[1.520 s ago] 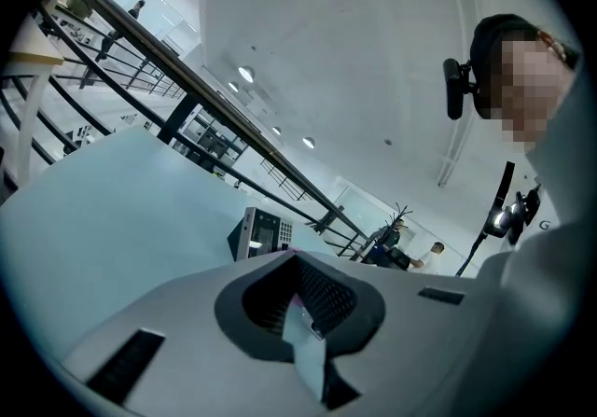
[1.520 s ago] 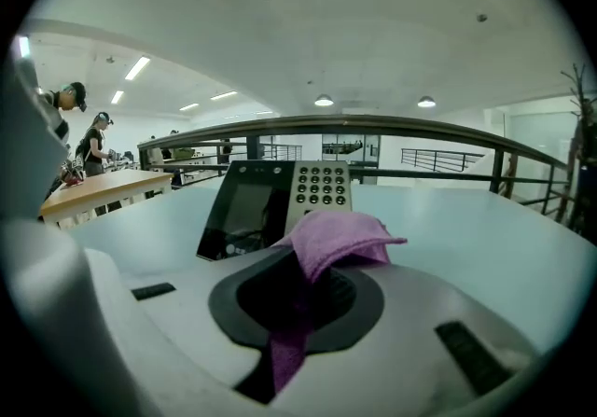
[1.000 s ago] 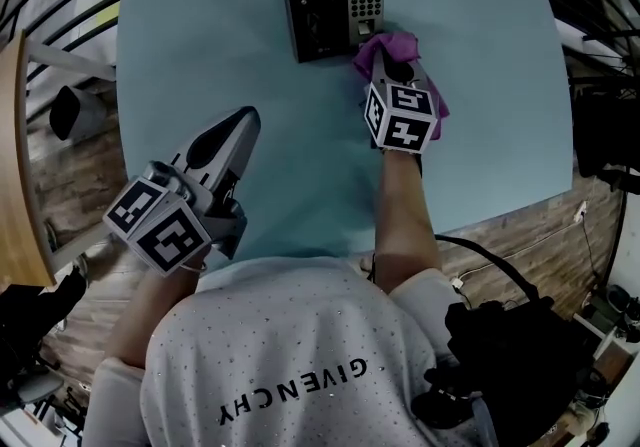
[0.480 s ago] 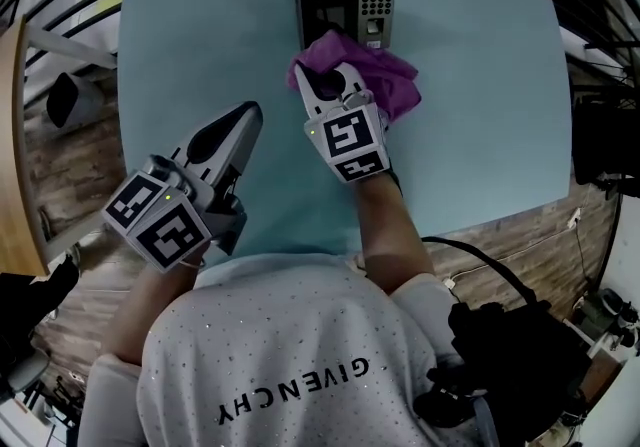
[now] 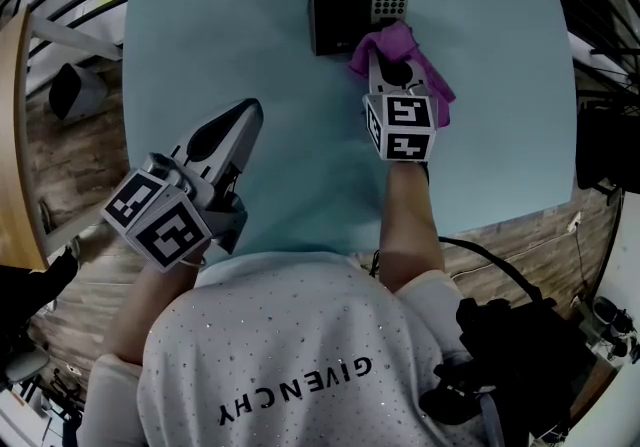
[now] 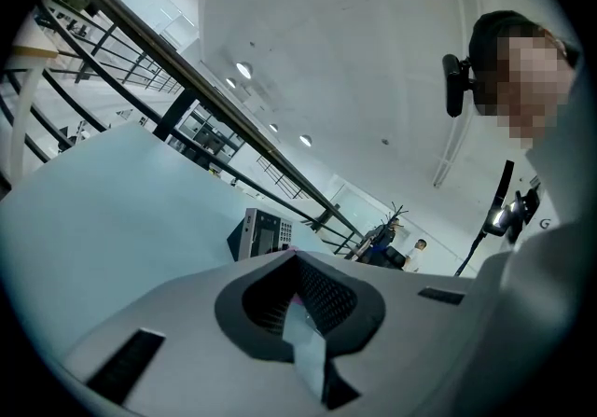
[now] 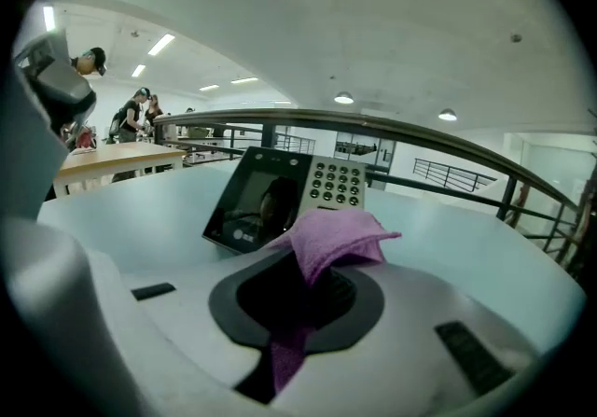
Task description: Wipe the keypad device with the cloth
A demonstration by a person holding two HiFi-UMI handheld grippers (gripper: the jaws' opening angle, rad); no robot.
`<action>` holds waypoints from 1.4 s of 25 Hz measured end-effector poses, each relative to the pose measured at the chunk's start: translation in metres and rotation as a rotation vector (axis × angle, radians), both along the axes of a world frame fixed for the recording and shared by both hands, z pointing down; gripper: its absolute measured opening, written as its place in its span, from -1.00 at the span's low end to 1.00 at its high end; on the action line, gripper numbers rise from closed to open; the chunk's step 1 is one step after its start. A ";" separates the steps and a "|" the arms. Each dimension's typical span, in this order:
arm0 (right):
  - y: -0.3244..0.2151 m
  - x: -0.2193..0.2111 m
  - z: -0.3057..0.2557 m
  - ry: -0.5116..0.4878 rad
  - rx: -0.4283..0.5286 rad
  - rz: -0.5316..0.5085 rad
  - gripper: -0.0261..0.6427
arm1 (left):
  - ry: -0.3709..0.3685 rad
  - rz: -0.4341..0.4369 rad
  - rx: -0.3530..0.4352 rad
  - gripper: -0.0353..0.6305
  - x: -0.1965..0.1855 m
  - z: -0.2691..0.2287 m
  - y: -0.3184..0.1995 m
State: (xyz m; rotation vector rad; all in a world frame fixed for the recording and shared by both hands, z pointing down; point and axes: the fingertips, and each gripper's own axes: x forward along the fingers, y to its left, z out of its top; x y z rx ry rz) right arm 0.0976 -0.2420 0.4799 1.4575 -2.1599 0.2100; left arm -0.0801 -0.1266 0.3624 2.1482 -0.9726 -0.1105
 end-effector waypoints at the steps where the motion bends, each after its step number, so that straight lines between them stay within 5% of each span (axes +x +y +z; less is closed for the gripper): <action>1: -0.001 0.008 0.001 0.005 -0.002 0.024 -0.87 | 0.003 0.001 -0.001 -0.89 0.001 0.000 0.001; 11: 0.003 0.057 0.010 0.082 -0.092 0.243 -0.87 | 0.039 -0.087 -0.006 -0.89 -0.041 0.006 0.014; 15: 0.027 -0.007 0.013 0.083 -0.171 0.024 -0.87 | 0.056 -0.127 -0.016 -0.89 -0.062 0.018 0.016; 21: 0.070 -0.130 0.006 0.054 -0.305 -0.411 -0.87 | 0.081 -0.091 0.099 -0.89 -0.069 0.007 0.011; 27: 0.066 -0.197 -0.010 0.315 -0.285 -0.607 -0.87 | 0.059 -0.009 0.158 -0.89 -0.092 0.010 0.011; 35: -0.001 -0.187 -0.048 0.773 -0.116 -0.484 -0.87 | 0.031 0.023 0.138 -0.89 -0.148 0.021 0.022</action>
